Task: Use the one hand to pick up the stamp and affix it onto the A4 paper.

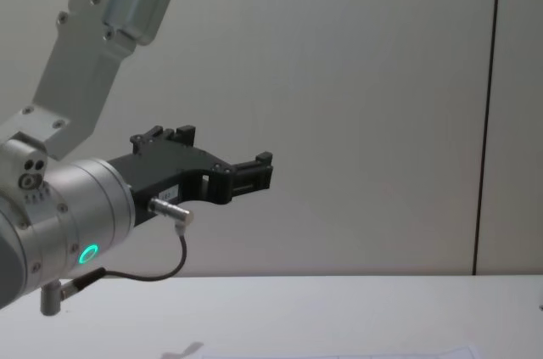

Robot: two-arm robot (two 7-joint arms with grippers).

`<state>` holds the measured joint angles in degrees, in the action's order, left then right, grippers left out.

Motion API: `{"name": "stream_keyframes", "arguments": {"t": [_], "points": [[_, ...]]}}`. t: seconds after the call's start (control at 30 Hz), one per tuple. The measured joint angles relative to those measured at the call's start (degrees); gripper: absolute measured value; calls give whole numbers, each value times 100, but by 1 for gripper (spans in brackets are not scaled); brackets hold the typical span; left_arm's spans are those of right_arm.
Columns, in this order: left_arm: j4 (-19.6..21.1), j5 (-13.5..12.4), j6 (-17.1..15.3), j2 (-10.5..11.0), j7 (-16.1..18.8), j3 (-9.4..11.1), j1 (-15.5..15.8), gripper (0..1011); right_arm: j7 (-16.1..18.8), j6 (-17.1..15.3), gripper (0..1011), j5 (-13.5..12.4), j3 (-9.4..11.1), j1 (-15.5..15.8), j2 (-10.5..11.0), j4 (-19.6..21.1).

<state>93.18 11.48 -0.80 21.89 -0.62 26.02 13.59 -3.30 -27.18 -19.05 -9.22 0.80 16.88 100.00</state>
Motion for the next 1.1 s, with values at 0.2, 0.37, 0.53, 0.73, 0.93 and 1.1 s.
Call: {"name": "stream_keyframes", "arguments": {"t": [0.2,0.37,0.53,0.73,0.93,1.1], "points": [[0,0,0,0,0,0,0,1002,196,-265,220,149,-116,-94,-93,103],[0,0,0,0,0,0,0,1001,341,-595,220,252,-237,-152,-191,168],[0,0,0,0,0,0,0,1001,441,-861,220,326,-326,-171,-258,184],[0,0,0,0,0,0,0,1001,510,-1129,220,414,-418,-167,-323,174],[0,0,0,0,0,0,0,1002,496,-1321,220,516,-465,-130,-354,149],[0,0,0,0,0,0,0,1001,452,-1398,220,596,-476,-89,-358,111]]}}
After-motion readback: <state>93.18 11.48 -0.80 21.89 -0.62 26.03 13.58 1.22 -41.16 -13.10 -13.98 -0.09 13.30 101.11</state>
